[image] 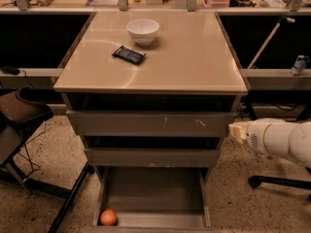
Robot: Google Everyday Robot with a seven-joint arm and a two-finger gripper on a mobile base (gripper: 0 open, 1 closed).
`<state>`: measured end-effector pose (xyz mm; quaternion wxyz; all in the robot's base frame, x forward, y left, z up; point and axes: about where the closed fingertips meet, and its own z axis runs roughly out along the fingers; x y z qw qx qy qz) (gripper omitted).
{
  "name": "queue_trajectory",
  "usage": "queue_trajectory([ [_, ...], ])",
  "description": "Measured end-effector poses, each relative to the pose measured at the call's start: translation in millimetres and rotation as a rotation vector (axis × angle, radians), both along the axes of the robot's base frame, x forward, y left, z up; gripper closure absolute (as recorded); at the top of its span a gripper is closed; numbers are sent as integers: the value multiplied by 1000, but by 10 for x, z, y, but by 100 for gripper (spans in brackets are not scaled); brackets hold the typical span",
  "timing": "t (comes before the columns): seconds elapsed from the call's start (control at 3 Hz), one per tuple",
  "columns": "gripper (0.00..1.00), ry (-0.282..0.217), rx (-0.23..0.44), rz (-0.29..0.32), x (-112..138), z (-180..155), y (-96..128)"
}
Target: Pick orange from bottom drawer and place on counter
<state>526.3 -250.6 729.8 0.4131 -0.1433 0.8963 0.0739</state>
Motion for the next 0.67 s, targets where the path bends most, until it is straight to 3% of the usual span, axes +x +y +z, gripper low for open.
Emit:
queue_trajectory([
  [0.67,11,0,0,0,0,0,0],
])
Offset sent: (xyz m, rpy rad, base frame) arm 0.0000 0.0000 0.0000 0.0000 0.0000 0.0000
